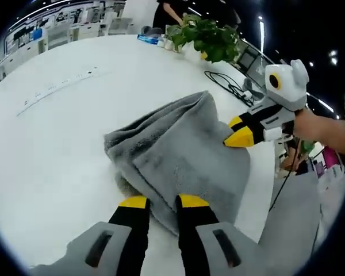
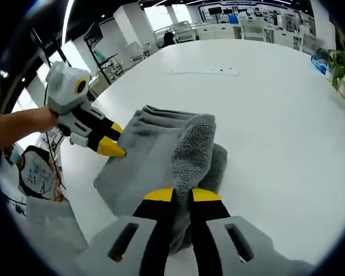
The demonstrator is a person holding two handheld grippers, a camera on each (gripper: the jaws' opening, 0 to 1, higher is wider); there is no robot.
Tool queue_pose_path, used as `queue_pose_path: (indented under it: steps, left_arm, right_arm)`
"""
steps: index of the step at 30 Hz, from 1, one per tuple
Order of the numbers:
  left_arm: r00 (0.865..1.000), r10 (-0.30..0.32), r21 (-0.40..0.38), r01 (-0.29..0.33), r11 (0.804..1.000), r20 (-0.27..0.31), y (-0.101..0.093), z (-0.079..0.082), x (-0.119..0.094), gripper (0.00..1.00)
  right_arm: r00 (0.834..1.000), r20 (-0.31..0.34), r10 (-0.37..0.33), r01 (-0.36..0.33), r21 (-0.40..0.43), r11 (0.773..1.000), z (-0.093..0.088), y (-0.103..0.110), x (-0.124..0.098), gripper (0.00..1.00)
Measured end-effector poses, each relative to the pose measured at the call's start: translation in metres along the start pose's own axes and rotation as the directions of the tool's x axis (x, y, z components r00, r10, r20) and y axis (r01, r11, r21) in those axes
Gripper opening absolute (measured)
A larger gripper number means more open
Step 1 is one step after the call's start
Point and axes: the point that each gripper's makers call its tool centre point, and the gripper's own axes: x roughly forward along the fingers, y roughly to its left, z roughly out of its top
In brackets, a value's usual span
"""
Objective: Fold the towel on the table until its edges align and the towel forms a compact rectangular stack.
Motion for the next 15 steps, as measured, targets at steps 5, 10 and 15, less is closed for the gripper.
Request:
queue_pose_path:
  steps: [5,10,15]
  left_arm:
    - [1.0,-0.006,-0.045,0.007,0.999,0.007,-0.002,0.004,-0.004,0.06]
    - [1.0,-0.028,-0.102,0.029,0.994,0.015,-0.005,0.009,-0.012,0.06]
    - [0.999,-0.04,-0.137,0.042,0.99,0.014,-0.009,0.009,-0.019,0.06]
  right_arm:
    - [1.0,0.009,0.02,-0.021,0.071,0.997,0.007,0.003,-0.008,0.05]
    - [0.999,0.016,0.038,-0.04,0.125,0.991,0.011,0.01,-0.016,0.05]
    - [0.998,0.016,0.056,-0.058,0.176,0.983,0.009,0.016,-0.02,0.05]
